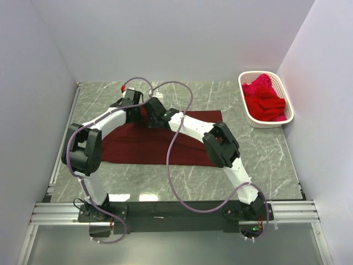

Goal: Fold and stack the t-shirts
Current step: Fold the tshirt

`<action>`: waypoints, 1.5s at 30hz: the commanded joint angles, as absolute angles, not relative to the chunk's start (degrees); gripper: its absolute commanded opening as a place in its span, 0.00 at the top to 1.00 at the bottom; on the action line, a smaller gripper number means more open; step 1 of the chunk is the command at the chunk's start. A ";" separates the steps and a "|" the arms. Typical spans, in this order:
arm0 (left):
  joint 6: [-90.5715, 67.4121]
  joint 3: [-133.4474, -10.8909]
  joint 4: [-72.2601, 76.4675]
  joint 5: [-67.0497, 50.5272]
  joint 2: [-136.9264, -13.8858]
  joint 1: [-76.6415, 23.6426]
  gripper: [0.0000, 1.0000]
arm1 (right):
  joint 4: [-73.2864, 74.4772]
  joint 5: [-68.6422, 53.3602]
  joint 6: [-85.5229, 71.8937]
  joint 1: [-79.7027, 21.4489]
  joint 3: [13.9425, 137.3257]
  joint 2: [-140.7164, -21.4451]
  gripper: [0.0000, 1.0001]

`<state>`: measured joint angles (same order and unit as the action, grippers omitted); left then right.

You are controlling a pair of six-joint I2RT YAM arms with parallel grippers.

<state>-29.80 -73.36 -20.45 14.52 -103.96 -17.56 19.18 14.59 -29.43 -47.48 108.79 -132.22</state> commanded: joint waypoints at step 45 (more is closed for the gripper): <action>-35.95 -75.07 -26.38 12.40 -98.55 -10.81 0.61 | 17.84 14.06 -38.67 -47.02 55.73 -92.83 0.55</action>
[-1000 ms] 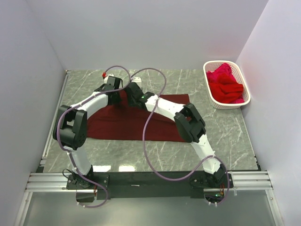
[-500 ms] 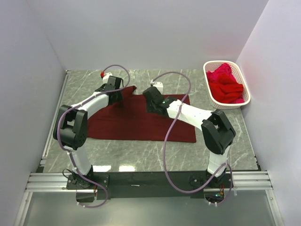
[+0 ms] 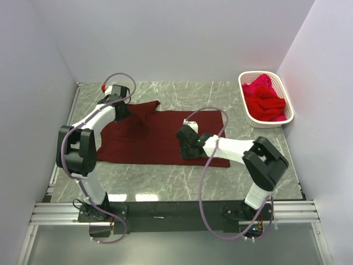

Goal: Fold and stack the t-shirts
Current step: Fold the tshirt

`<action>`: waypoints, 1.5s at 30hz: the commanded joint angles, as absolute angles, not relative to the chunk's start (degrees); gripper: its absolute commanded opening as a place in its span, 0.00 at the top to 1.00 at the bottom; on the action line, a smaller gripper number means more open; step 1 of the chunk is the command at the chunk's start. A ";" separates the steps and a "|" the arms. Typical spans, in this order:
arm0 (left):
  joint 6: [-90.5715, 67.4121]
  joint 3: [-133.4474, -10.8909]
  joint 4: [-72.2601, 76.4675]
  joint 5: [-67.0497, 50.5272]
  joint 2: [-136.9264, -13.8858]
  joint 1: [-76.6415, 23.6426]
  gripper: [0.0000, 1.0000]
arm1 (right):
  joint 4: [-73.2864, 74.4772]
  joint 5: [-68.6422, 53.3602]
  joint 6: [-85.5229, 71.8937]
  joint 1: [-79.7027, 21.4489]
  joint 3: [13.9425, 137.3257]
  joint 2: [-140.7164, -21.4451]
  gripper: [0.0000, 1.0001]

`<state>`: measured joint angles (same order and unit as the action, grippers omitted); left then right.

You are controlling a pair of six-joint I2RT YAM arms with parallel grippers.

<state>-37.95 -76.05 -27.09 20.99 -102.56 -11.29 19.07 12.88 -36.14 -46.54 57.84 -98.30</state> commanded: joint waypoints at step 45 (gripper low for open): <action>-63.99 -32.86 -21.18 5.97 -76.03 -27.16 0.45 | 36.47 12.56 -60.04 -28.39 31.55 -63.98 0.48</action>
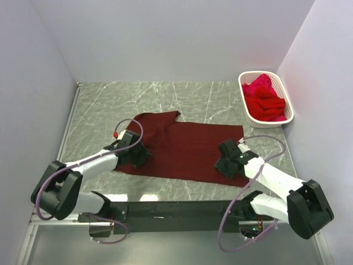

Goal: Fold and stack the t-shirts
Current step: Fold the tshirt

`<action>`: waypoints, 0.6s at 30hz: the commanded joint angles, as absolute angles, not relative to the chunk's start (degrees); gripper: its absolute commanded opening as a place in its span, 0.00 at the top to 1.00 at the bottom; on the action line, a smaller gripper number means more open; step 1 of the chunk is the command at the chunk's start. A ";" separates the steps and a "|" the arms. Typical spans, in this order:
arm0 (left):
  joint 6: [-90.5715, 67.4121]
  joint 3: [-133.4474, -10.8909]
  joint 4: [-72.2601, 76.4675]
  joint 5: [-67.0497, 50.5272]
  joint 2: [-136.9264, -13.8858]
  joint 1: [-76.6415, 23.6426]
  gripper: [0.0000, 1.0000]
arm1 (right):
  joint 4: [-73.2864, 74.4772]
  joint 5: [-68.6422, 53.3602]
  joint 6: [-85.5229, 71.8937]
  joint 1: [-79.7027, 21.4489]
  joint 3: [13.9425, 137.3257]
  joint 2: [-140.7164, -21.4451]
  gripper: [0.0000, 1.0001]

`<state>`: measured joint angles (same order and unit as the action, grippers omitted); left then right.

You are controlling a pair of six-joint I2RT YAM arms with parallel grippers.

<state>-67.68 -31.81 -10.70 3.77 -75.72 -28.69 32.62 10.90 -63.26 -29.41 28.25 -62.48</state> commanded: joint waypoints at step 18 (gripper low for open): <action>-46.15 -62.91 -19.25 -0.52 -95.69 -16.35 0.51 | 29.09 10.37 -34.72 -37.71 80.22 -100.97 0.51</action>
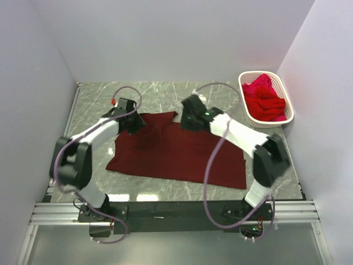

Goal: Fold and stack the t-shirts
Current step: Fold the tshirt

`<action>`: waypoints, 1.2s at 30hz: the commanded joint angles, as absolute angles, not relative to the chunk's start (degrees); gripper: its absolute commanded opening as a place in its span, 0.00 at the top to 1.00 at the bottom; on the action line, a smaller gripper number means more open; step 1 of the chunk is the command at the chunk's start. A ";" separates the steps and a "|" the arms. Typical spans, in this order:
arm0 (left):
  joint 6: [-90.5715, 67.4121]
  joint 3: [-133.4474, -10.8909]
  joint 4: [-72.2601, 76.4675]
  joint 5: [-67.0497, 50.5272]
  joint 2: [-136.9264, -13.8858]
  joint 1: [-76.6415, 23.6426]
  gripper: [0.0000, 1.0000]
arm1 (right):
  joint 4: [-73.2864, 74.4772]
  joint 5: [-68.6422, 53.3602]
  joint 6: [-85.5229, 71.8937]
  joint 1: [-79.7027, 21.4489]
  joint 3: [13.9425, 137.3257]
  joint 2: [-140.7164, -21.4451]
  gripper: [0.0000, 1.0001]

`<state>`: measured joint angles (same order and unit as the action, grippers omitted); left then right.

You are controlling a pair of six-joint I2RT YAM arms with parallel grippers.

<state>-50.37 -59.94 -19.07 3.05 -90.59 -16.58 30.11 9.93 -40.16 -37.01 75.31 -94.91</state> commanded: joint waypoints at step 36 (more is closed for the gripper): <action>-40.86 -47.28 -19.34 -6.25 -80.78 -24.26 0.61 | 25.15 9.41 -36.03 -45.97 89.24 -117.17 0.54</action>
<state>-39.90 -47.57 -19.64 -8.58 -83.24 -24.10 28.21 8.47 -33.69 -46.15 93.69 -123.15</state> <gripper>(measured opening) 0.391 0.465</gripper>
